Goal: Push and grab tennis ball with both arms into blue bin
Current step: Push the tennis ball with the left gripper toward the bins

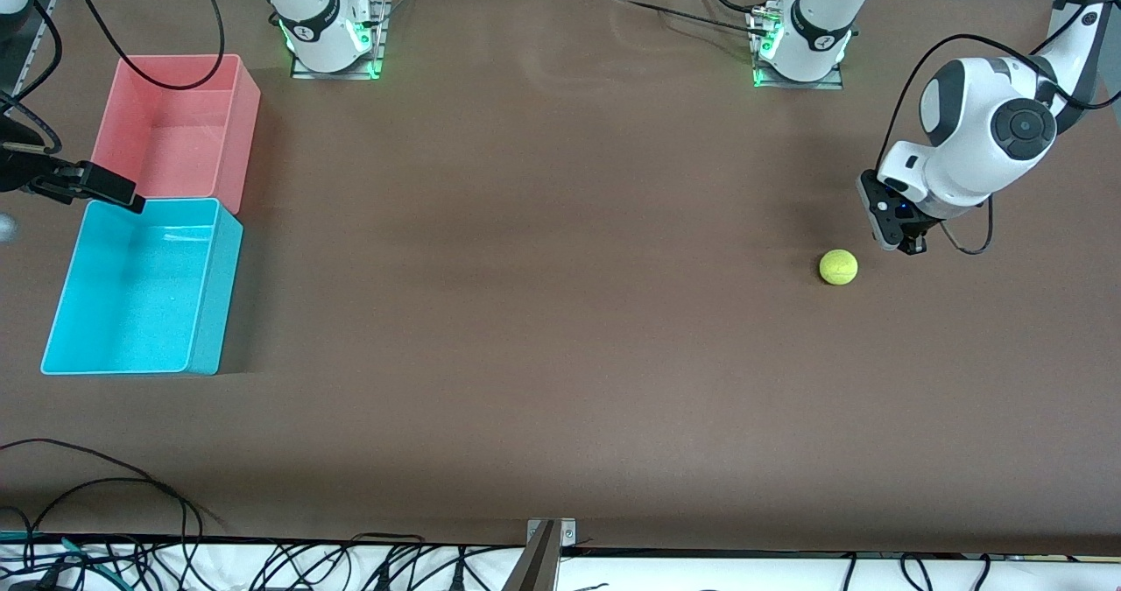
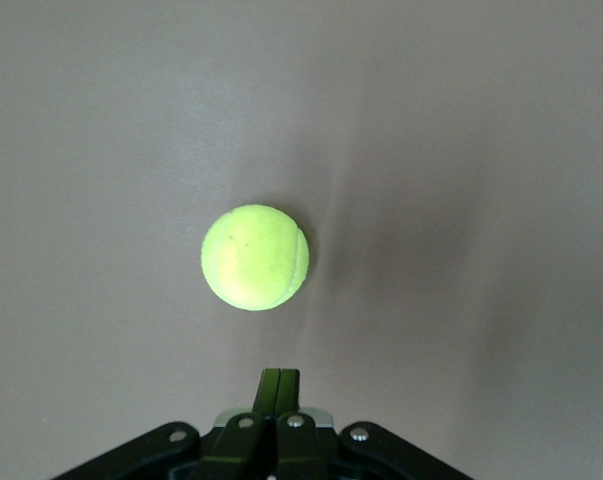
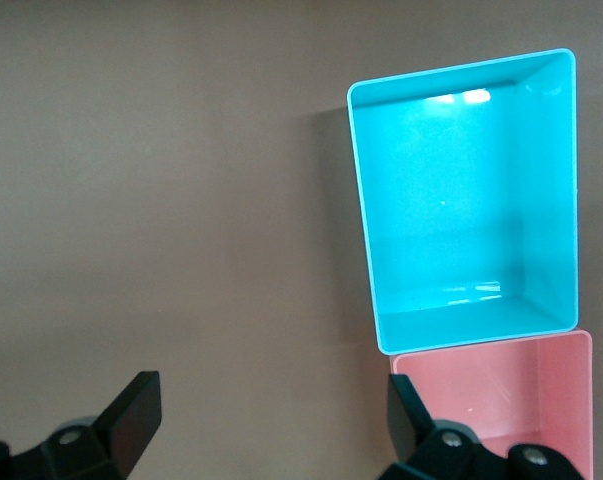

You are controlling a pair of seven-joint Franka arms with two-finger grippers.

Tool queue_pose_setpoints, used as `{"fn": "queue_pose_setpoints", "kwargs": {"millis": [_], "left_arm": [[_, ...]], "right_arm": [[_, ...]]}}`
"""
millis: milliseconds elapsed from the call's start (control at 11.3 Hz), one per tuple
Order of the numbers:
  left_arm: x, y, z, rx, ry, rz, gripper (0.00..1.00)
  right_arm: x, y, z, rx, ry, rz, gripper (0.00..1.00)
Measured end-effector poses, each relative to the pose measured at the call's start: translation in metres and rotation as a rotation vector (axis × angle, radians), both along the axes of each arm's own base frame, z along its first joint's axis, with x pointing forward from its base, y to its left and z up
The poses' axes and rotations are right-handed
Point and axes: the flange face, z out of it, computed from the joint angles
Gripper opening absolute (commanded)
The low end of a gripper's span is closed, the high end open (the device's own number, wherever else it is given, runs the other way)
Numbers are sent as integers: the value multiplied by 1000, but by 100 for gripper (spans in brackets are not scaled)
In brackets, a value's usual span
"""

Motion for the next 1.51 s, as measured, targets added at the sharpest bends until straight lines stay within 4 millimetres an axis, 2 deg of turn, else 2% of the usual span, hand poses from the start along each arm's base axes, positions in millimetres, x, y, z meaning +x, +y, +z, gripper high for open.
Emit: {"fn": "queue_pose_setpoints", "kwargs": {"millis": [355, 710, 1065, 1509], "left_arm": [[2, 10, -27, -12, 11, -102, 0], [6, 22, -52, -18, -11, -120, 0], [11, 39, -89, -23, -20, -108, 0], [22, 45, -93, -22, -28, -105, 0]], "right_arm": [[1, -2, -2, -1, 3, -4, 100], [1, -2, -4, -1, 7, -4, 100], [2, -2, -7, -1, 12, -4, 100], [3, -1, -8, -1, 14, -2, 100]]}}
